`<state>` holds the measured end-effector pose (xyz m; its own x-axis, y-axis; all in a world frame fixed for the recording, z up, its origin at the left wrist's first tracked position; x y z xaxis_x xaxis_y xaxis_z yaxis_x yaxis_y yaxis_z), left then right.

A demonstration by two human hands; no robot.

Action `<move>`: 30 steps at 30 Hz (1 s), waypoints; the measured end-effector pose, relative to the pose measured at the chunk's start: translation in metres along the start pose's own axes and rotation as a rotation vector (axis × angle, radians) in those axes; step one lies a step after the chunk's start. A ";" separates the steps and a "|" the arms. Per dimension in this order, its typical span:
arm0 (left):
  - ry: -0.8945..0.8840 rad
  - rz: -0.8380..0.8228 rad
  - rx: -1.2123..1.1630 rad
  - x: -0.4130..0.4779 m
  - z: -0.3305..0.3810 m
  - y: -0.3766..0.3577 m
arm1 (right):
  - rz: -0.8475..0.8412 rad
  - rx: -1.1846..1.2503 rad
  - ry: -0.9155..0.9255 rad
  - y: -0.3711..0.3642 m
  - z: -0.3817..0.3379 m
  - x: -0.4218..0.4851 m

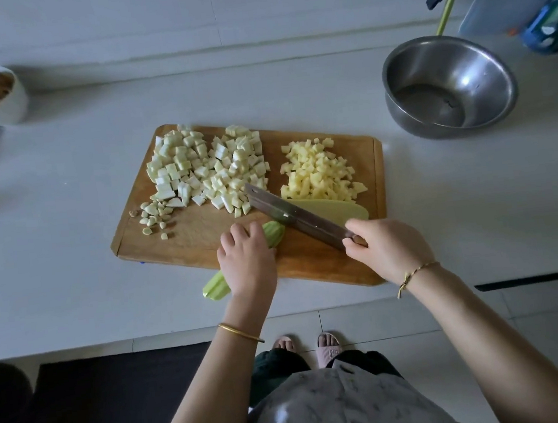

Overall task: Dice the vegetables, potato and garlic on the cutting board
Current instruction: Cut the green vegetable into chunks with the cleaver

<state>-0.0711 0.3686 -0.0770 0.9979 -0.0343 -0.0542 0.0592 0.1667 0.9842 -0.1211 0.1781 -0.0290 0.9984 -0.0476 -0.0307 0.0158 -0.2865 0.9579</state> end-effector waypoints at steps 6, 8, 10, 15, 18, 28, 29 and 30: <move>-0.005 0.018 -0.033 -0.002 0.009 0.000 | 0.007 0.061 -0.101 -0.001 0.023 0.000; -0.014 0.019 -0.045 -0.003 0.017 -0.001 | 0.006 0.081 -0.104 0.000 0.021 -0.002; -0.003 0.027 -0.056 -0.004 0.020 -0.002 | 0.017 0.099 -0.116 0.002 0.016 -0.005; 0.001 0.039 -0.087 -0.006 0.020 -0.002 | 0.034 0.124 -0.150 0.001 0.002 -0.011; -0.010 0.035 -0.100 -0.008 0.024 -0.004 | 0.021 0.127 -0.184 0.000 -0.002 -0.013; 0.014 0.019 -0.061 -0.008 0.019 -0.005 | 0.005 0.059 -0.146 0.002 -0.006 -0.022; 0.016 0.015 -0.059 -0.008 0.019 -0.005 | -0.002 0.057 -0.147 0.001 -0.005 -0.022; 0.014 0.011 -0.056 -0.008 0.019 -0.006 | -0.007 0.056 -0.145 0.001 -0.004 -0.022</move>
<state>-0.0797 0.3492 -0.0791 0.9988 -0.0183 -0.0457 0.0487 0.2216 0.9739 -0.1424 0.1826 -0.0265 0.9798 -0.1823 -0.0823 0.0156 -0.3403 0.9402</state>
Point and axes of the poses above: each hand's wrist, its own x-axis towards the middle knuckle, its own y-axis out of the back of the hand, z = x × y, the point moved 9 cm from there along x, towards the middle knuckle, and after that the axes turned 8 degrees about z, right-handed, at the moved point
